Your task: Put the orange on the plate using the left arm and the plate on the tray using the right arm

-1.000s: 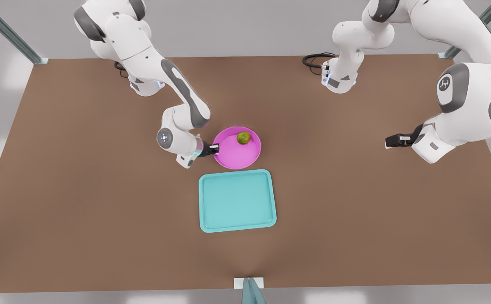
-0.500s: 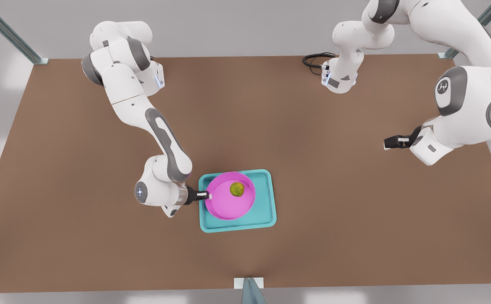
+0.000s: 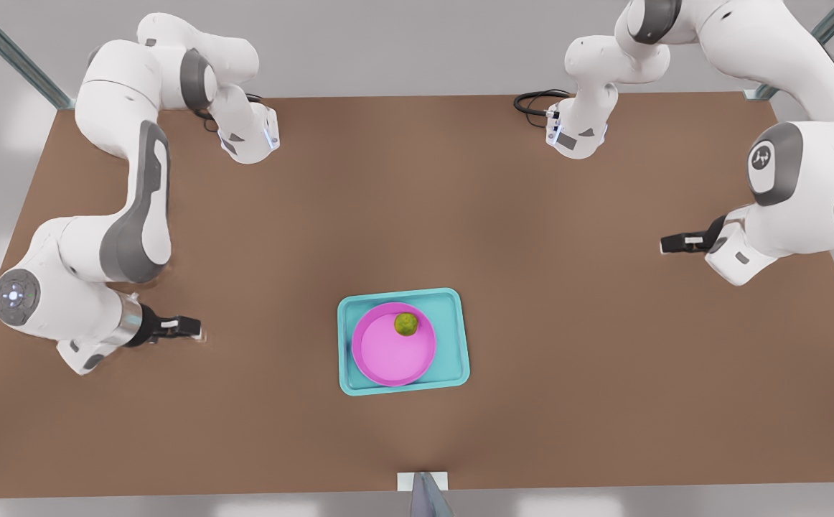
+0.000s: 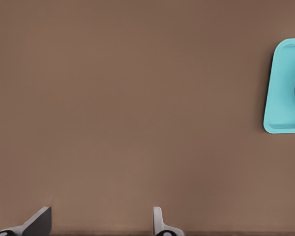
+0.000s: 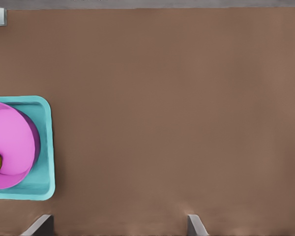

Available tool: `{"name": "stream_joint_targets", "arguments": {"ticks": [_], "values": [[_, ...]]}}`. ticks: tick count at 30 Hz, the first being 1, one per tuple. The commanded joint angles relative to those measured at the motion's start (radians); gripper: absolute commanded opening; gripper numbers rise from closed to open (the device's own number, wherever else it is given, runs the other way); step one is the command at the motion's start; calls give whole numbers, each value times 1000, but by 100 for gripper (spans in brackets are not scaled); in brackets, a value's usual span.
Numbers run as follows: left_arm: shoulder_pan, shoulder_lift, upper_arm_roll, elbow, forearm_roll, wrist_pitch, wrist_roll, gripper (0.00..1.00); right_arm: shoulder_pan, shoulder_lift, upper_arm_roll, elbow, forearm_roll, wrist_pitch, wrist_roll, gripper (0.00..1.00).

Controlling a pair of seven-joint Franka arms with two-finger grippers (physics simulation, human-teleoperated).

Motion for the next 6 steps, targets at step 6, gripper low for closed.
{"name": "stream_joint_targets", "arguments": {"ticks": [6], "values": [[0,7,1,0,4,-46,7,100,-56,-365,138,-291,-279,-248,15,100]]}}
